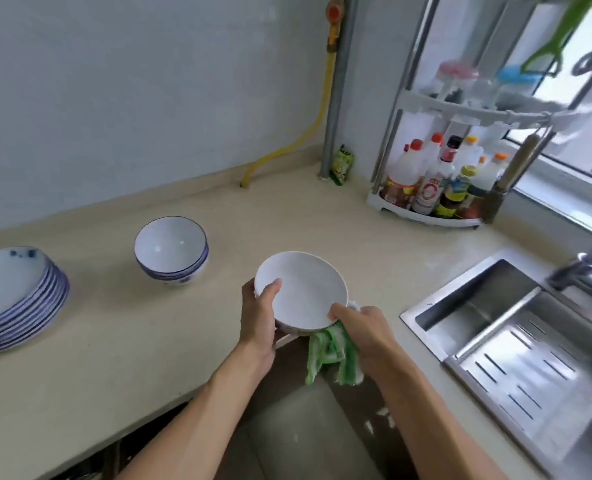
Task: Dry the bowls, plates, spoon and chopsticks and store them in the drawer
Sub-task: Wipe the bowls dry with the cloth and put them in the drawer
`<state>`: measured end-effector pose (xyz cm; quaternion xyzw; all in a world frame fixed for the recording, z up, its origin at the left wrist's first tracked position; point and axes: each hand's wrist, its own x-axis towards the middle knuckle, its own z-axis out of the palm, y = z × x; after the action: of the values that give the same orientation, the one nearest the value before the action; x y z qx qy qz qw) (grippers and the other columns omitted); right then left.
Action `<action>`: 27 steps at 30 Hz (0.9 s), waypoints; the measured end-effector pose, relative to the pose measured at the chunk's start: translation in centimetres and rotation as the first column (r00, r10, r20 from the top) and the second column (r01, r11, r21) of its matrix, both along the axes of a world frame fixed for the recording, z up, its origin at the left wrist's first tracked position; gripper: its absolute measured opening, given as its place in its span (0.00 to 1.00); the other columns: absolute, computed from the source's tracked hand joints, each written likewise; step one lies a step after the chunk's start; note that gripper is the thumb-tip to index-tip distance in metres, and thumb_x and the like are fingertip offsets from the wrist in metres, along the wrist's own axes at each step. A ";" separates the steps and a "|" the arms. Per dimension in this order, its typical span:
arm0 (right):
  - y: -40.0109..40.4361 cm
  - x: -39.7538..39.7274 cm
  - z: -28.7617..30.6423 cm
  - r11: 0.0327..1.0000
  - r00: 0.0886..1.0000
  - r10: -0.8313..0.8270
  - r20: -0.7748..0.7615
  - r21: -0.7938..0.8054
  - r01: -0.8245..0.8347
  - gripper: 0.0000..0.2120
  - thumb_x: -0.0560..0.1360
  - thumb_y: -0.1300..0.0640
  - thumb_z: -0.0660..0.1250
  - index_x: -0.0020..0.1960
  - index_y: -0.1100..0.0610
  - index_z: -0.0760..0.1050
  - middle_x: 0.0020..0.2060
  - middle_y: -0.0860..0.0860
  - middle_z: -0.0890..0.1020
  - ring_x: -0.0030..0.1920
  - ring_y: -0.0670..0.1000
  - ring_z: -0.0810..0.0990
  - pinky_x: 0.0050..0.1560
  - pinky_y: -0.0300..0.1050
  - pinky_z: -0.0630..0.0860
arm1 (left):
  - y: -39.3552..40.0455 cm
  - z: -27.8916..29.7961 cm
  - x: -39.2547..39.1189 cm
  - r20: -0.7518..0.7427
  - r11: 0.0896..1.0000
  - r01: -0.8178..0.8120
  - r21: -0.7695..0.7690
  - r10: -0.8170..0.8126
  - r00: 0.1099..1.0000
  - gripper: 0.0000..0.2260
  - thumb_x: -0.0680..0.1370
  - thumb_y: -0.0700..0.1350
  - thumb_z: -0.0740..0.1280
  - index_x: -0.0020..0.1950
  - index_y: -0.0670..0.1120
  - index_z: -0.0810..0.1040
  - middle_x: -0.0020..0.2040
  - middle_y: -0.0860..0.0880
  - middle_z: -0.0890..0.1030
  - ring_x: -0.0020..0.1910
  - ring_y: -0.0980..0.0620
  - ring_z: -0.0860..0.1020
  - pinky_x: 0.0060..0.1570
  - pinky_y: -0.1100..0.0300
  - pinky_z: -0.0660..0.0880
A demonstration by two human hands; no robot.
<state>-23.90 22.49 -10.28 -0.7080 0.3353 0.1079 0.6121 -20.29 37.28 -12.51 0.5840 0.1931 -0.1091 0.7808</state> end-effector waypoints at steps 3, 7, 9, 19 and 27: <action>-6.6 -0.9 -0.7 0.997 0.997 -0.071 0.002 0.003 0.071 0.08 0.70 0.60 0.71 0.43 0.66 0.78 0.31 0.59 0.82 0.34 0.59 0.81 0.43 0.56 0.82 | -7.0 -0.1 0.3 0.020 0.998 0.053 0.023 -0.053 0.998 0.09 0.82 0.51 0.61 0.62 0.57 0.70 0.59 0.49 0.76 0.58 0.45 0.77 0.56 0.42 0.78; -15.4 -2.1 -1.7 0.996 0.996 -0.084 0.020 -0.015 0.085 0.13 0.73 0.51 0.73 0.42 0.62 0.80 0.34 0.57 0.85 0.33 0.54 0.83 0.40 0.47 0.80 | -15.8 -1.1 0.4 0.035 0.994 0.050 0.095 -0.054 0.998 0.06 0.84 0.52 0.58 0.56 0.59 0.73 0.60 0.49 0.77 0.59 0.45 0.77 0.60 0.40 0.77; -19.4 -2.8 -1.9 0.990 0.991 -0.125 0.045 -0.055 0.127 0.15 0.74 0.47 0.72 0.40 0.59 0.81 0.32 0.55 0.85 0.33 0.53 0.83 0.39 0.45 0.79 | -19.5 -1.5 0.6 0.042 0.989 0.048 0.139 -0.055 0.998 0.07 0.84 0.51 0.57 0.59 0.57 0.73 0.59 0.50 0.77 0.57 0.47 0.77 0.51 0.46 0.80; -34.7 -6.3 -4.4 0.905 0.907 -0.415 0.068 -0.074 0.419 0.16 0.71 0.52 0.67 0.40 0.66 0.80 0.36 0.63 0.84 0.34 0.57 0.80 0.42 0.57 0.80 | -32.2 -4.0 1.4 0.135 0.704 0.154 0.694 -0.337 0.932 0.20 0.82 0.56 0.59 0.71 0.50 0.69 0.61 0.46 0.71 0.61 0.45 0.72 0.54 0.56 0.69; -36.9 -7.5 -6.3 0.871 0.870 -0.490 0.044 0.011 0.490 0.17 0.73 0.52 0.67 0.43 0.68 0.80 0.38 0.62 0.84 0.33 0.54 0.76 0.38 0.46 0.72 | -35.0 -4.0 0.8 0.090 0.280 0.142 0.949 -0.676 0.731 0.22 0.82 0.58 0.58 0.75 0.55 0.65 0.65 0.44 0.68 0.53 0.44 0.77 0.47 0.58 0.72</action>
<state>-31.38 -14.38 -16.54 -0.6023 0.4900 -0.0671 0.6266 -19.53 2.30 -16.54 0.9419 -0.1463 -0.0441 0.2991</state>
